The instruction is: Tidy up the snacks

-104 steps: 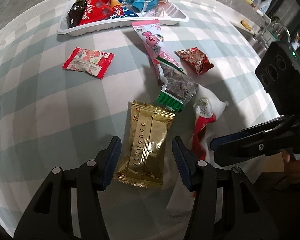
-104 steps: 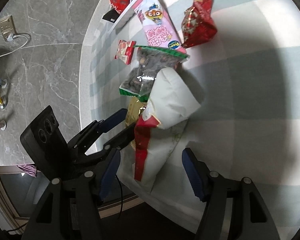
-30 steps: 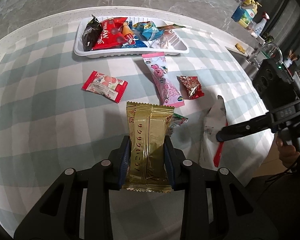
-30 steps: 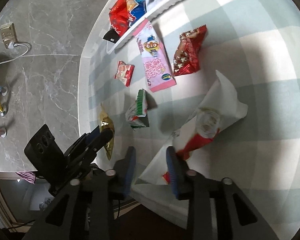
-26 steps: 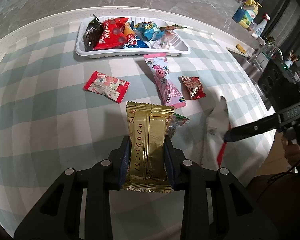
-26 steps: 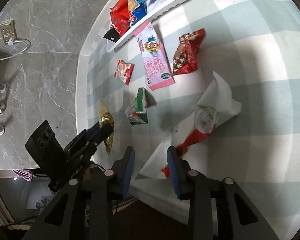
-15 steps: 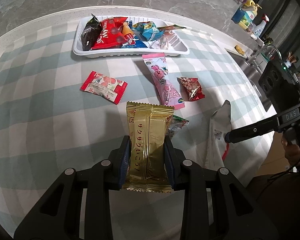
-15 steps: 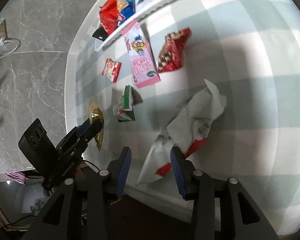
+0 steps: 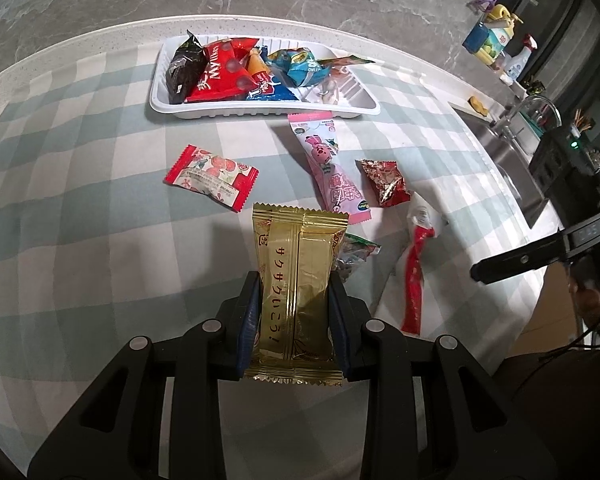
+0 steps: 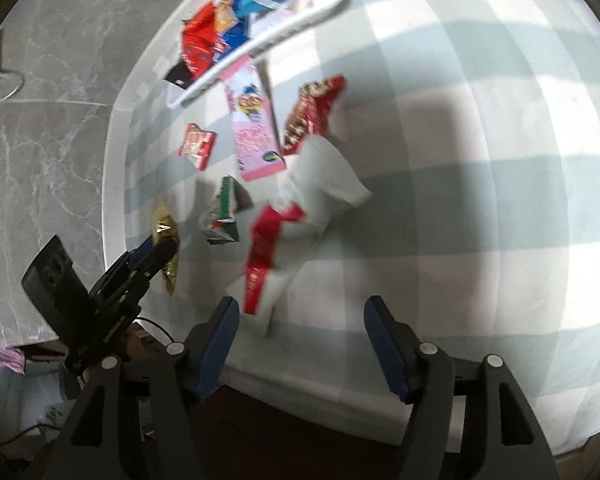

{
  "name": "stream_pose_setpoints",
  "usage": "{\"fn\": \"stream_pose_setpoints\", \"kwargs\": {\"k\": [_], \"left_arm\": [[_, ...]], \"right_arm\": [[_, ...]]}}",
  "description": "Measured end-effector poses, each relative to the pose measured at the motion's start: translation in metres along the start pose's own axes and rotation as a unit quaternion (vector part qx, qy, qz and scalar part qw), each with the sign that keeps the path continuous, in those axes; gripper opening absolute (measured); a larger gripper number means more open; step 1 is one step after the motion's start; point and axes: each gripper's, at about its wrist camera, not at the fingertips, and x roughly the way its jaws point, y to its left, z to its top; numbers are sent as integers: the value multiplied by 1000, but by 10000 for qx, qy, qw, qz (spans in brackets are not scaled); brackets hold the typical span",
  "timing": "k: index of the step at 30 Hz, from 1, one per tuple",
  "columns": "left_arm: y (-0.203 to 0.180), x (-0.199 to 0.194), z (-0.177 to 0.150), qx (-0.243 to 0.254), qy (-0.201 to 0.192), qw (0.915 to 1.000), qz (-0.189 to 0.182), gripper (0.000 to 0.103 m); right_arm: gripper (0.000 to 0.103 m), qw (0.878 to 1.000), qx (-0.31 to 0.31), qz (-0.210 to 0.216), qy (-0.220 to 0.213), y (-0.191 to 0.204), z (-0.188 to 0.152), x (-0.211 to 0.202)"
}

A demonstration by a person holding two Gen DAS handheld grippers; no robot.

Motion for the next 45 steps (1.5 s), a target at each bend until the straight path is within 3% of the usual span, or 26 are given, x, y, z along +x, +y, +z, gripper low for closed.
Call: {"fn": "stream_pose_setpoints", "kwargs": {"k": [11, 20, 23, 26, 27, 33, 45], "left_arm": [[1, -4, -3, -16, -64, 10000, -19, 29], [1, -6, -5, -26, -103, 9999, -45, 29], [2, -7, -5, -61, -124, 9999, -37, 30], [3, -7, -6, -76, -128, 9999, -44, 30], [3, -7, -6, -75, -129, 9999, -43, 30], [6, -8, -6, -88, -144, 9998, -71, 30], [5, -11, -2, -84, -175, 9997, -162, 29]], "right_arm": [[68, 9997, 169, 182, -27, 15, 11, 27], [66, 9999, 24, -108, 34, 28, 23, 51], [51, 9980, -412, -468, -47, 41, 24, 54], [36, 9959, -717, -556, -54, 45, 26, 56], [21, 9957, -775, -513, -8, 44, 26, 58], [19, 9982, -601, 83, -20, 28, 20, 56], [16, 9957, -555, 731, -139, 19, 13, 25]]}}
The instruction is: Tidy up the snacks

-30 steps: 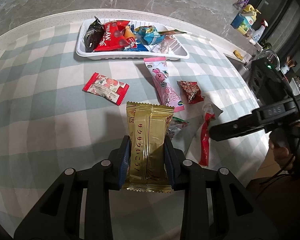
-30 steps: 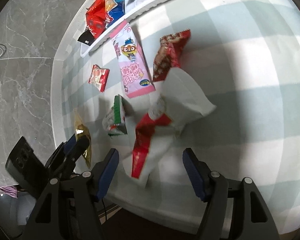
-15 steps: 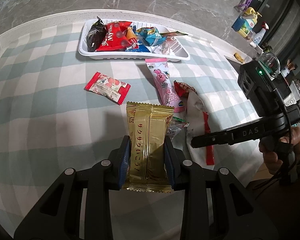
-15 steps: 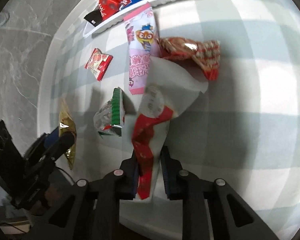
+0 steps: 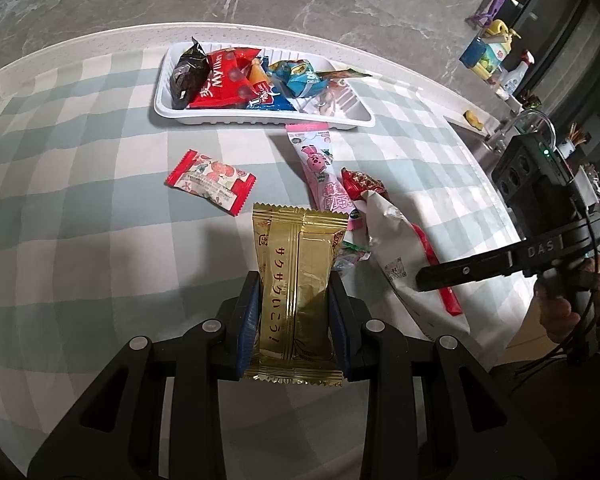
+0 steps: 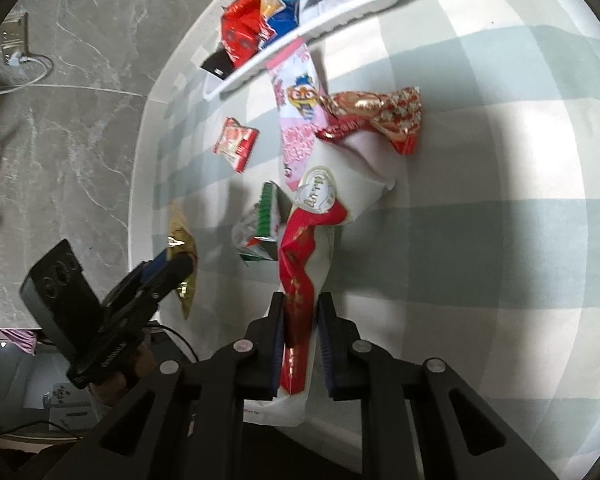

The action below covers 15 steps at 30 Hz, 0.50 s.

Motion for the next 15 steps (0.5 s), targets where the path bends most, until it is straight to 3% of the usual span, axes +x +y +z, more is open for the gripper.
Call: {"fn": "stream_pose_setpoints", "kwargs": {"k": [9, 15], "left_arm": [[-4, -2, 2, 35, -21, 10000, -13, 29], [-3, -1, 2, 20, 6, 10000, 3, 29]], "right_arm": [[9, 9982, 126, 576, -40, 3, 2, -11], [9, 9997, 23, 233, 34, 3, 3, -7]]}}
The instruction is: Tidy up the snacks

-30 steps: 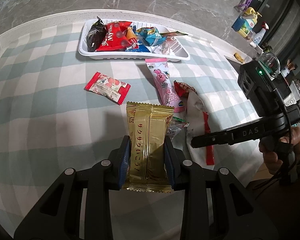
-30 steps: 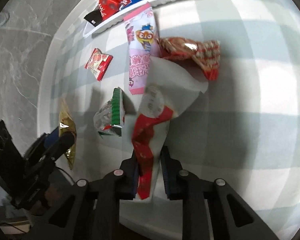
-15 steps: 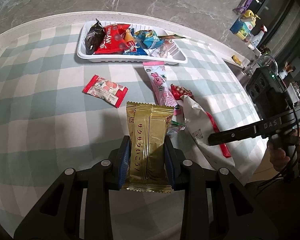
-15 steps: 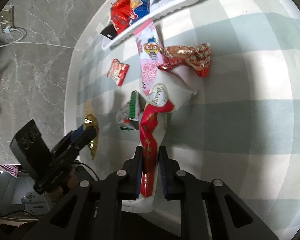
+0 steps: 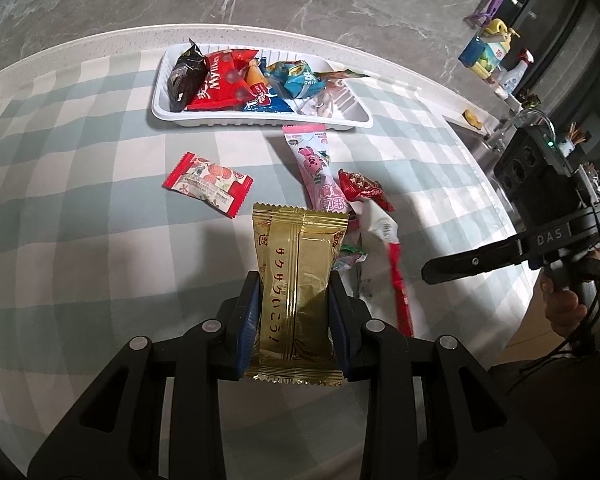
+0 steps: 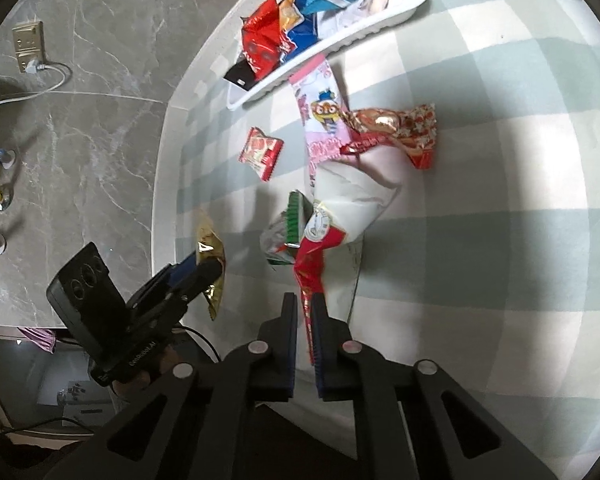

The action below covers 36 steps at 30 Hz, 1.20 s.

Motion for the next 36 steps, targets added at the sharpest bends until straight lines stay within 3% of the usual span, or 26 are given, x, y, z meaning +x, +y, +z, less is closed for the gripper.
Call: {"fn": "stream_pose_setpoints", "kwargs": {"k": [2, 4, 6, 13, 14, 15, 17, 22, 36], "left_arm": [[0, 0, 0, 1, 4, 10000, 14, 30], [1, 1, 0, -7, 11, 10000, 16, 29], [1, 1, -1, 0, 23, 10000, 27, 29], [3, 1, -1, -20, 14, 10000, 52, 30], [4, 1, -1, -28, 11, 10000, 59, 30], [5, 1, -2, -25, 8, 10000, 59, 30], [6, 0, -2, -46, -1, 10000, 67, 30], [10, -1, -2, -90, -10, 9999, 47, 30], [11, 1, 2, -118, 36, 9999, -75, 29]], "right_arm": [[16, 9998, -69, -185, -1, 1, -1, 4], [41, 9993, -158, -334, 46, 3, -2, 11], [45, 9985, -244, -480, 106, 6, -2, 18], [44, 9905, -711, -1097, 431, 22, -1, 51], [39, 9882, -762, -1230, 511, 22, -2, 56], [23, 9863, -820, -1329, 525, 22, -3, 59], [21, 9860, -927, -1297, 496, 23, -4, 59], [16, 9896, -894, -1040, 430, 17, -5, 50], [15, 9995, -124, 110, 268, -7, -14, 12]]}}
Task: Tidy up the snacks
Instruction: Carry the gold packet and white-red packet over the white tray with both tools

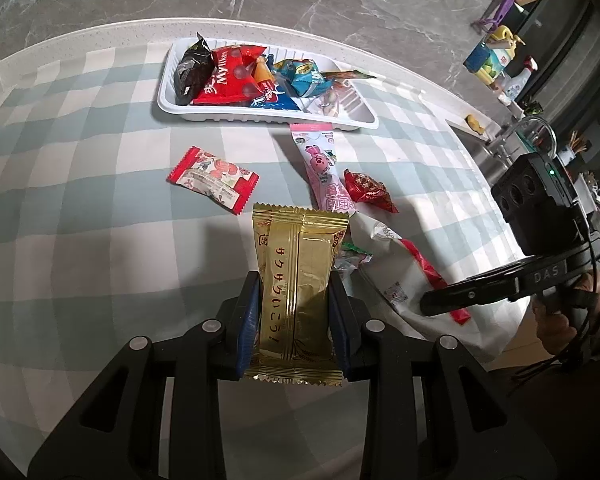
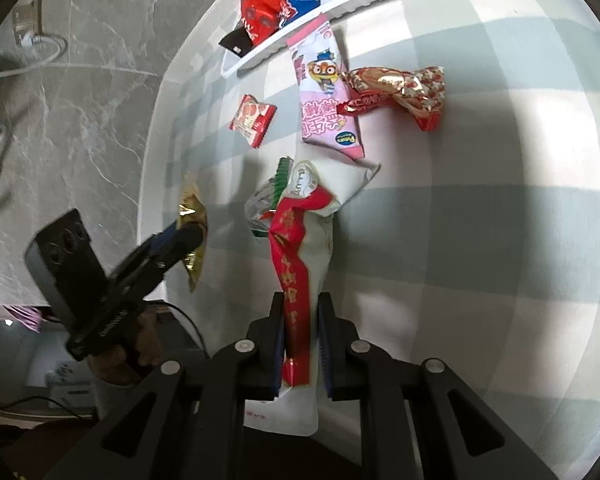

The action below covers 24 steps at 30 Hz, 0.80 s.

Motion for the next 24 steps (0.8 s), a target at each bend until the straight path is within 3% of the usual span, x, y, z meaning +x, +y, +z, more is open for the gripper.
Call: {"fn": "stream_pose_setpoints", "kwargs": {"k": [12, 24], "left_arm": [[1, -2, 2, -59, 1, 10000, -60, 29], [1, -9, 15, -210, -93, 9993, -301, 29]], "right_arm": [[15, 9927, 631, 1025, 18, -14, -7, -18], [15, 9850, 659, 1565, -315, -2, 5, -38]]}}
